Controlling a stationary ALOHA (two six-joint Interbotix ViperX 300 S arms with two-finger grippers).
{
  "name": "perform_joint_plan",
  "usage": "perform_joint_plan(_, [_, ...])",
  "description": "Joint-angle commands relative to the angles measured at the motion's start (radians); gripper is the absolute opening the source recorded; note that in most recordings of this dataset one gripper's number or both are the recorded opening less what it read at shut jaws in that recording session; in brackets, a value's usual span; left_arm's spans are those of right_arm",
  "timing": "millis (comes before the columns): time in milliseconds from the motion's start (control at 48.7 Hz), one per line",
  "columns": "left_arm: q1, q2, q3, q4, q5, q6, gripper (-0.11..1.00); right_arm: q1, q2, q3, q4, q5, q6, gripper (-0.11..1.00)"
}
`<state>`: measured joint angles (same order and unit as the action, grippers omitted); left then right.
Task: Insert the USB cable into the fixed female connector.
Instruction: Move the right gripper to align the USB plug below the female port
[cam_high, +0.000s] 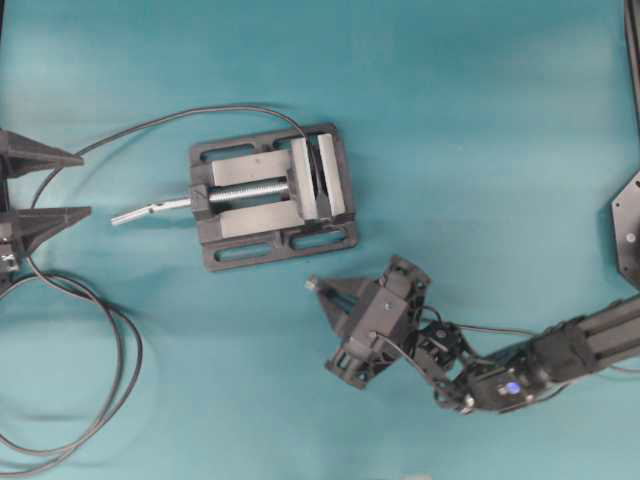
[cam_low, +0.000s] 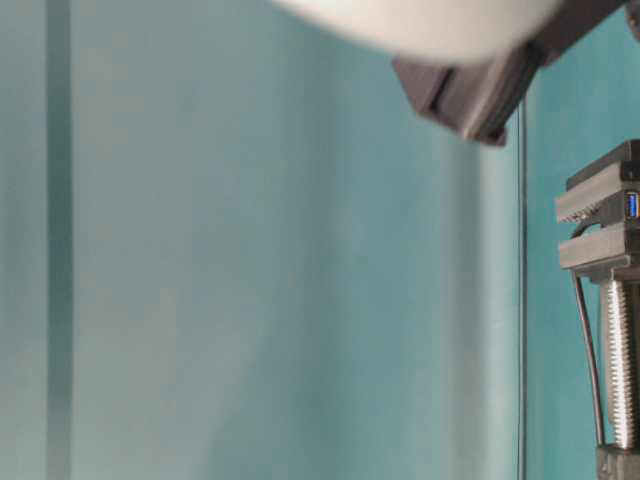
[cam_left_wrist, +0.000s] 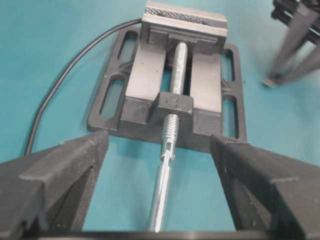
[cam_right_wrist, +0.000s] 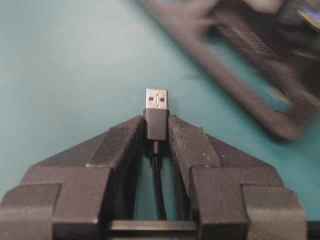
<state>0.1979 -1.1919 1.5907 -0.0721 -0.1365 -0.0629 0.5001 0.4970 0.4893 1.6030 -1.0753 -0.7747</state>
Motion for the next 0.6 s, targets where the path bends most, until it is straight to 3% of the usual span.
perform_joint_plan(0, [0.003,0.012,-0.014,0.003,-0.009,-0.009,0.96,0.005,-0.002,-0.055,0.101,-0.084,-0.021,0.21])
perform_joint_plan(144, [0.003,0.012,-0.012,0.003,-0.009,-0.009,0.96,0.015,0.029,-0.103,0.202,-0.186,-0.041,0.21])
perform_joint_plan(575, [0.003,0.012,-0.012,0.003,-0.009,-0.009,0.96,0.032,0.077,-0.19,0.262,-0.227,-0.035,0.21])
